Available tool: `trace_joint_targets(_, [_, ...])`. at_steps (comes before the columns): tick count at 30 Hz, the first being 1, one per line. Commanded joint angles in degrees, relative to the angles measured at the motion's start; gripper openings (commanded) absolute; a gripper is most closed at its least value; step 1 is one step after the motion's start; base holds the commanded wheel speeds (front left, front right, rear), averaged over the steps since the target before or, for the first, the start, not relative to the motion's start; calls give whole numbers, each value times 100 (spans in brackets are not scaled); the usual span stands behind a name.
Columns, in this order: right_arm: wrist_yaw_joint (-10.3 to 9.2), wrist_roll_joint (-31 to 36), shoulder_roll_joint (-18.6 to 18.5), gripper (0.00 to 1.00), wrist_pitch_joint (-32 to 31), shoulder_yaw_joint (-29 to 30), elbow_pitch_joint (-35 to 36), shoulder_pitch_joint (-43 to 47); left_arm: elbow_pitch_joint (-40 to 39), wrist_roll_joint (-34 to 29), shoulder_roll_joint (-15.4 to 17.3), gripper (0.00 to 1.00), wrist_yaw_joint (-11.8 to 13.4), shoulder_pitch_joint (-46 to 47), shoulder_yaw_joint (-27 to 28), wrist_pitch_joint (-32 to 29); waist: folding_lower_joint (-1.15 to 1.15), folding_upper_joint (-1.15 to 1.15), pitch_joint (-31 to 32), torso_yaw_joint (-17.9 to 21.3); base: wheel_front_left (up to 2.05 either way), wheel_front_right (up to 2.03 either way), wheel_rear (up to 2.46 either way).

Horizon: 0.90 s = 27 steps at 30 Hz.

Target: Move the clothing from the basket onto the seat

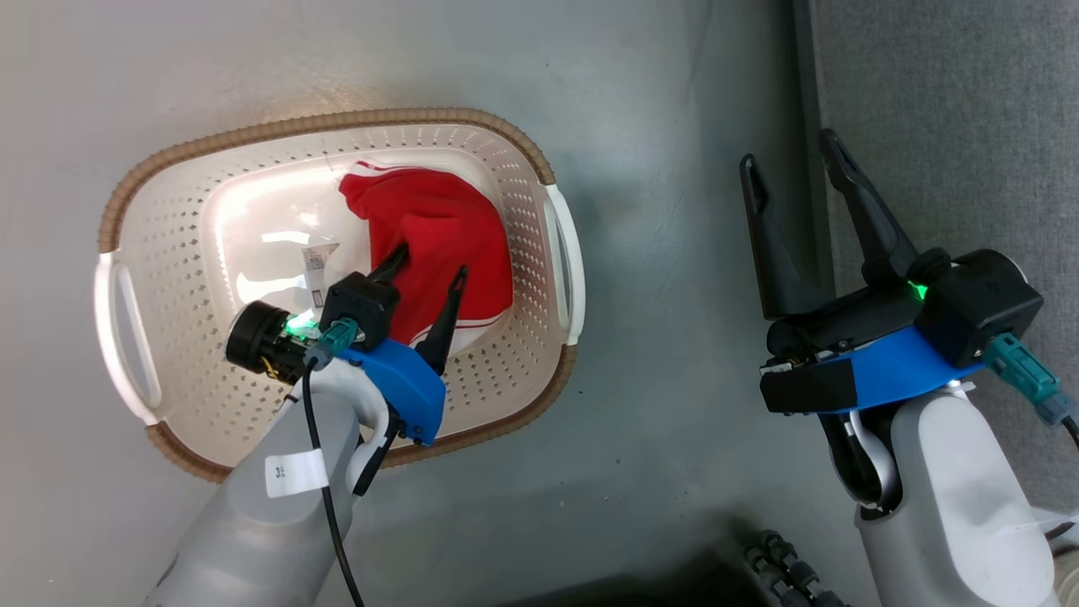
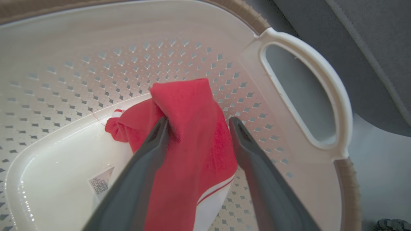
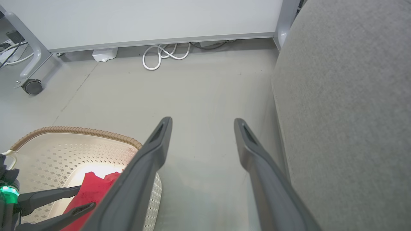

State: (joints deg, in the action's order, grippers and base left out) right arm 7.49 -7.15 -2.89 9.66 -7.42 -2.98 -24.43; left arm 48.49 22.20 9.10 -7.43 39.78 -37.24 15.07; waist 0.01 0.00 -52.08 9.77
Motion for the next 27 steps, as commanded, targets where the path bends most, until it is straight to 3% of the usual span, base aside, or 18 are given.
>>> trace_joint_targets(1, [1,-43,1,100,51,1,-28,-102,97,64,32,100,-7,118,-20,15,-1,0,-54,54,0,0,0])
trace_joint_targets(17, [1,-81,0,100,145,3,-68,-125,1583,707,-207,100,-7,540,-346,-23,-1,0,-162,173,0,0,0])
trace_joint_targets(18, [1,-76,0,100,144,10,-70,-131,1617,751,-228,88,-7,559,-379,-34,-1,0,-162,174,0,0,0])
trace_joint_targets(20, [1,-72,0,100,145,11,-75,-139,1669,836,-251,43,-7,578,-481,-61,-1,0,-157,176,0,0,0])
trace_joint_targets(21, [1,-78,0,100,147,5,-72,-136,1691,879,-251,33,-7,585,-534,-75,-1,0,-152,177,0,0,0])
trace_joint_targets(22, [1,-89,0,100,149,-1,-67,-134,1706,921,-248,0,-7,593,-577,-72,-1,0,-147,177,0,0,0])
trace_joint_targets(27, [1,-107,0,100,154,5,-74,-124,1737,1151,-240,0,-7,665,-846,-88,-1,0,-120,162,0,0,0])
